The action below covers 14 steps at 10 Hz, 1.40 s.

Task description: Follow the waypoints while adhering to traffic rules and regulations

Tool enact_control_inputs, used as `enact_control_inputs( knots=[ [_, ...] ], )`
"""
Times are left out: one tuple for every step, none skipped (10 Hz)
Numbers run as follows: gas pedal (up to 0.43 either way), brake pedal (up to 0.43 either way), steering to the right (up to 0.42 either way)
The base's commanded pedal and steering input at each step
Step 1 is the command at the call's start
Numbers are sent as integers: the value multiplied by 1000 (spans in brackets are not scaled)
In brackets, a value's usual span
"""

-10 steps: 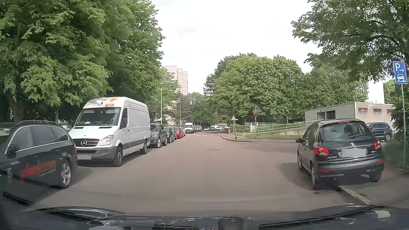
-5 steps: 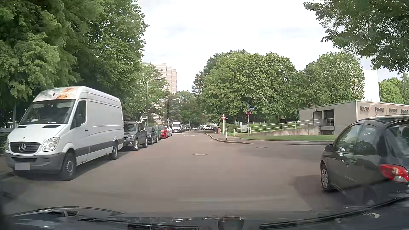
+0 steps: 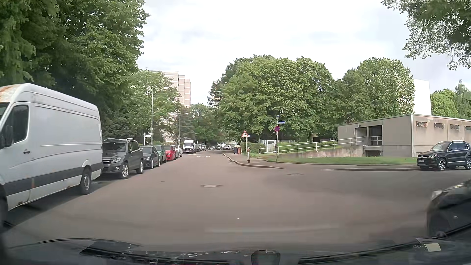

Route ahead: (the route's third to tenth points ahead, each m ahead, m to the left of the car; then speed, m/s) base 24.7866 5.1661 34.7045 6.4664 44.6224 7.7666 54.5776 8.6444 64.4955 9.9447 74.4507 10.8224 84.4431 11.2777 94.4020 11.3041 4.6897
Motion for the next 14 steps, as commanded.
enact_control_inputs(
  knots=[
    [0, 183, 54],
    [0, 183, 41],
    [0, 183, 23],
    [0, 183, 10],
    [0, 165, 1],
    [0, 104, -6],
    [0, 6, -12],
    [0, 0, -21],
    [0, 0, -32],
    [28, 0, -40],
    [157, 0, -48],
    [169, 0, -53],
    [177, 0, -56],
    [189, 0, -63]
  ],
)
